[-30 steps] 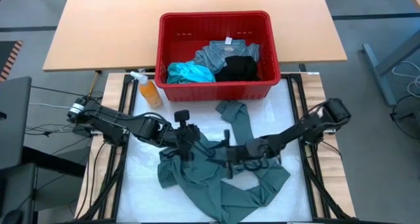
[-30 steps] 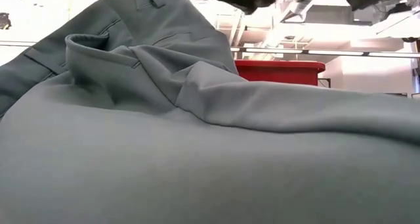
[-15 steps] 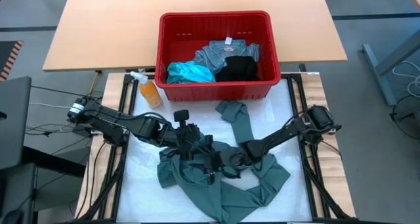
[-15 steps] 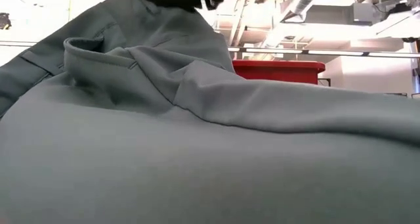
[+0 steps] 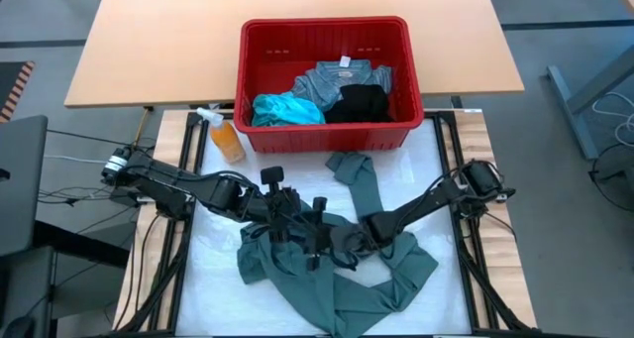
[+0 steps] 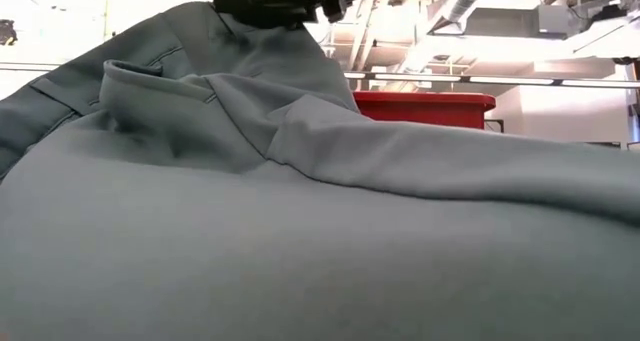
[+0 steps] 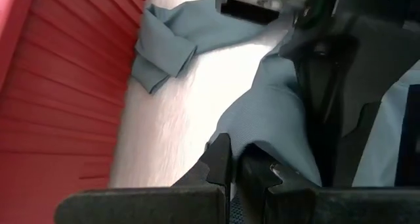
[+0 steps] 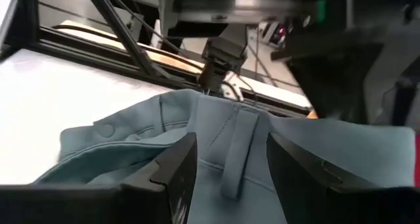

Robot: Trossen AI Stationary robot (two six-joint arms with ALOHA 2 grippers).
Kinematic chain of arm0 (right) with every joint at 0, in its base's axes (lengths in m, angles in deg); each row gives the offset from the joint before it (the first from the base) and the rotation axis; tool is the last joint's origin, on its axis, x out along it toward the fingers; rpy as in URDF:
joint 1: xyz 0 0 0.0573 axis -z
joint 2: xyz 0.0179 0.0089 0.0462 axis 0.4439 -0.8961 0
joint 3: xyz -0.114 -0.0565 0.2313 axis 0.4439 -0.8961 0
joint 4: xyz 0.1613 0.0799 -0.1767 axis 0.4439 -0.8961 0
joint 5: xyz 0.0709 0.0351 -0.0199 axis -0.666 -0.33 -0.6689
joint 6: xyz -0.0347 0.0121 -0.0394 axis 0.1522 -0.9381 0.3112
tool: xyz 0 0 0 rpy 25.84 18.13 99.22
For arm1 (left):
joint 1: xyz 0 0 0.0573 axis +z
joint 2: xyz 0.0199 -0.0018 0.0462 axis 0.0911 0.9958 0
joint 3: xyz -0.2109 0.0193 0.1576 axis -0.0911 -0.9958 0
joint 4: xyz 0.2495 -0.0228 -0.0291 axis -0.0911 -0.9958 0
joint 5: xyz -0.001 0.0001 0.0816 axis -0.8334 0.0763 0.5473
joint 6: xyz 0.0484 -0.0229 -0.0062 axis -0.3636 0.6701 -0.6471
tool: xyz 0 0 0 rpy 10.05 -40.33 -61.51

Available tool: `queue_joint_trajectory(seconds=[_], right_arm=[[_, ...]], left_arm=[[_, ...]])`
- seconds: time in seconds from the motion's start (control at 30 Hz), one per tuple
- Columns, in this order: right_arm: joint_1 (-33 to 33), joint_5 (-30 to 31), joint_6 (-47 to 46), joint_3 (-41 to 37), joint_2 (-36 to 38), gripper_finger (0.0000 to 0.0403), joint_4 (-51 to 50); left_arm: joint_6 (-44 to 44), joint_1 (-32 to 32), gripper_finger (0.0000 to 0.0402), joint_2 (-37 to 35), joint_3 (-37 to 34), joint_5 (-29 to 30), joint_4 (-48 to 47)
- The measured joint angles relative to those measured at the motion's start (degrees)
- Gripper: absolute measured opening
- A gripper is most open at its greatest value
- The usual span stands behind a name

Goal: Fold Laundry from Bin
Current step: Remove the gray pants from the red bin on the table

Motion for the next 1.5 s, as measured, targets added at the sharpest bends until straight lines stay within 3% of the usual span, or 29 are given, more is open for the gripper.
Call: queue_joint_trajectory(seconds=[0.27, 0.5, 0.73, 0.9, 1.0, 1.13, 1.37, 1.5], right_arm=[[0.65, -4.86, -1.11, 0.00, 0.00, 0.0171, -1.62], [1.09, -2.39, -1.10, -0.02, -0.02, 0.0117, -2.32], [2.51, -1.60, -1.54, 0.46, -4.58, 0.0090, -0.12], [2.12, -1.63, -2.13, 0.07, -4.92, 0.0025, -0.63], [1.15, -2.25, -1.75, 0.04, -3.65, 0.0015, -1.03], [-0.19, -2.30, -1.74, 0.03, 0.95, 0.0012, -7.64], [-1.18, -2.64, -9.29, 0.05, 14.52, 0.0012, -34.29], [-2.10, -9.69, -16.51, 0.07, 20.83, 0.0012, -50.45]], left_arm=[[1.02, 0.33, 0.0000, 0.00, 0.00, 1.22, 0.02], [2.21, 0.87, 0.0000, 0.00, 0.00, 0.43, 0.20], [2.93, 0.87, 0.0000, 0.07, -0.07, -1.31, 0.66], [3.99, 0.85, 0.0000, 0.09, -0.09, -1.69, -0.59], [4.91, 0.85, 0.0000, 0.09, -0.09, -1.61, -1.18], [5.28, 0.69, 0.0000, 0.09, -0.09, -2.44, -1.35], [5.69, -0.53, 0.0000, 0.09, -0.09, -4.33, 0.60], [3.66, -1.59, 0.0000, 0.87, -0.09, -9.12, 8.33]])
